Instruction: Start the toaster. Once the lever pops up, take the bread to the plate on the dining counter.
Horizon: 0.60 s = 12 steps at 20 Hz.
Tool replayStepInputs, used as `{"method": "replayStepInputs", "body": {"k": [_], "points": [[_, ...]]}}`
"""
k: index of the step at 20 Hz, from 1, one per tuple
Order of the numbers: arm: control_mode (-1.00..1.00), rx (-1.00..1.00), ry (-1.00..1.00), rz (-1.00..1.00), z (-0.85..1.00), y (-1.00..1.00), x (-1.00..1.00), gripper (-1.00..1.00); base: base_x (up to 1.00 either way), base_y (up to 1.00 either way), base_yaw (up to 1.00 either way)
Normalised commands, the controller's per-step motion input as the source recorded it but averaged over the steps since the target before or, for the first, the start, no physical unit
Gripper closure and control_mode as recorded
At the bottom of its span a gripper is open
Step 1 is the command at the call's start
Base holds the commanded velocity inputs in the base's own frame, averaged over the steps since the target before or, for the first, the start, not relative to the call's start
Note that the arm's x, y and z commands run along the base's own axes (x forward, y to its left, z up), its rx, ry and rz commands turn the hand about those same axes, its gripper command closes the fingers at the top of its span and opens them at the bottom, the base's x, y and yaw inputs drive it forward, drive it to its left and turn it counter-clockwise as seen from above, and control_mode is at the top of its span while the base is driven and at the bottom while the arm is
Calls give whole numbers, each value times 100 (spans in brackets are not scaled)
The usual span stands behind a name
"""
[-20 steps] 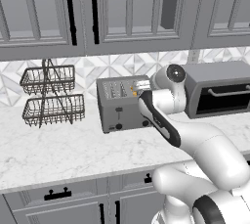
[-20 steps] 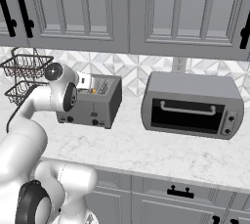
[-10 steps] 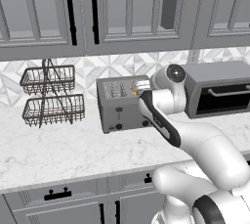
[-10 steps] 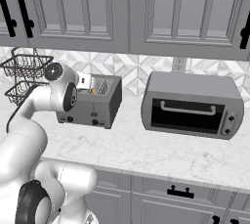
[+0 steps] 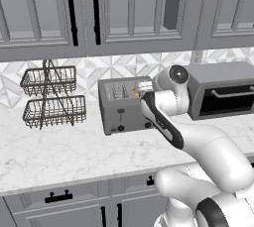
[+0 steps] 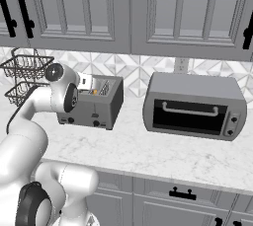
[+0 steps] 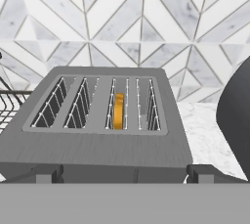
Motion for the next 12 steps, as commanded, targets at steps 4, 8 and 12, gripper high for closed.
{"method": "replayStepInputs", "body": {"k": [4, 8, 12], "points": [[-100, 0, 0, 0, 0, 0, 0, -100, 0, 0, 0], [-100, 0, 0, 0, 0, 0, 0, -100, 0, 0, 0], [-100, 0, 0, 0, 0, 0, 0, -100, 0, 0, 0]]}}
